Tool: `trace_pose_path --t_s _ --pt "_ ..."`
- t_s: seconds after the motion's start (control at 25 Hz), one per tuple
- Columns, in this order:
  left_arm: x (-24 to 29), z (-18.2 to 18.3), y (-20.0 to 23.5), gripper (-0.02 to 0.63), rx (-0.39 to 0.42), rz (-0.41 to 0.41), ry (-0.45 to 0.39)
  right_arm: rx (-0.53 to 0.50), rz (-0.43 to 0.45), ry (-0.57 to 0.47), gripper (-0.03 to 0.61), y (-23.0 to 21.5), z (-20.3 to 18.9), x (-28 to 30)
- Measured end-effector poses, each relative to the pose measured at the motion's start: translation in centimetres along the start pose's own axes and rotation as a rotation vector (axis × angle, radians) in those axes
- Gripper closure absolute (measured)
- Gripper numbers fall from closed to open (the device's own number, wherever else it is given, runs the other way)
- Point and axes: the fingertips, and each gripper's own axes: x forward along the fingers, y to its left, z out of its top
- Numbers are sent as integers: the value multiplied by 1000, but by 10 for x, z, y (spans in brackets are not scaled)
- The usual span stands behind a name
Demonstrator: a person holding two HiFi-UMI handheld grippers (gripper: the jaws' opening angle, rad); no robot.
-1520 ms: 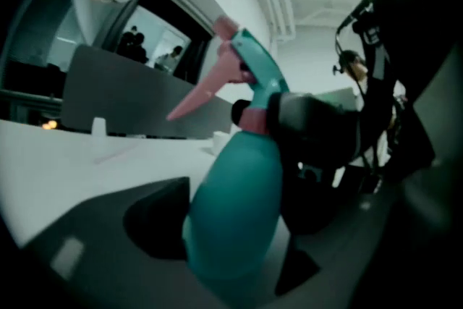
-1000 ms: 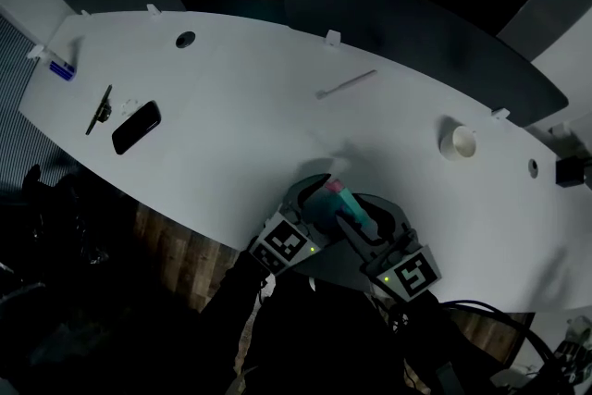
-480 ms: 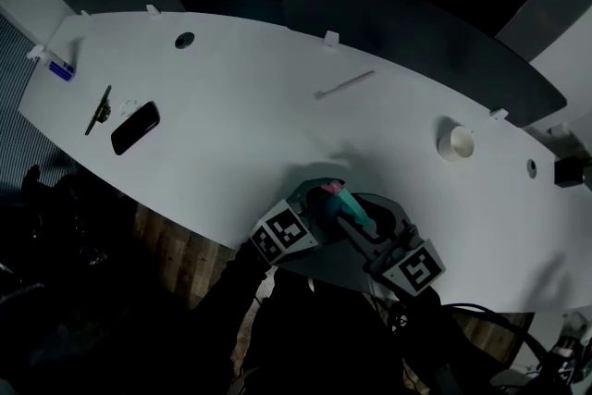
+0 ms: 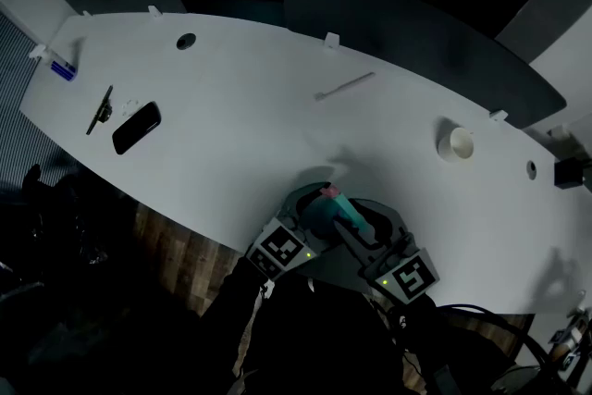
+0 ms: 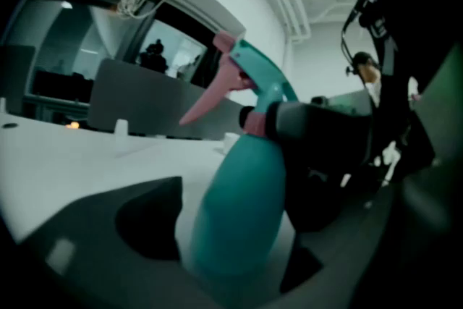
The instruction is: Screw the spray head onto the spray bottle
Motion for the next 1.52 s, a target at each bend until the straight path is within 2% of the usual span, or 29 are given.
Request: trace_pose_path --t_s 0.16,0.2,0.24,0.28,0.32,0.4,0.52,0.68,0.76,0.84,0.92,1.0,1.12,1.2,1.32,1.4,1.44,1.52 --pt "-1 -4 -9 181 102 -390 192 18 214 47 433 1 2 1" --pt "0 -4 -14 209 119 -464 214 15 258 59 433 2 2 1" --pt "0 -3 -18 263 127 -510 221 11 288 67 433 2 2 1" --pt "1 -2 -20 262 128 -522 212 8 302 69 433 1 2 1" --pt "1 0 -20 264 123 -499 189 6 296 62 433 0 3 1" --pt "3 5 -16 268 107 -381 122 7 226 26 433 -5 5 1" --pt "5 12 -11 282 121 -131 32 15 40 -26 433 -14 6 -2" --pt "5 13 -5 287 126 185 -31 -25 -183 -39 433 -20 5 -3" --pt "6 8 -4 287 101 286 -38 -18 -241 -40 433 -21 4 -4" --pt "7 11 -4 282 80 298 -74 -5 -234 -32 433 -21 2 -4" --pt "4 13 -2 279 25 198 -92 4 -172 -10 433 -20 0 -4" --pt "-3 12 4 255 -15 52 -58 -3 -89 15 434 -19 -1 -3" --pt "-3 7 12 187 70 -169 61 -12 22 38 434 -19 0 -3" --pt "3 6 10 184 117 -318 120 6 101 50 434 -19 1 -3" --pt "14 0 -2 186 107 -495 177 -6 205 80 434 -18 1 -4" --pt "17 -2 -11 239 106 -540 178 -20 230 87 434 -17 1 -3" --pt "17 -2 -13 246 109 -530 163 -19 230 83 434 -17 1 -3" --pt "15 0 -12 255 105 -461 121 -17 205 62 434 -17 2 -4"
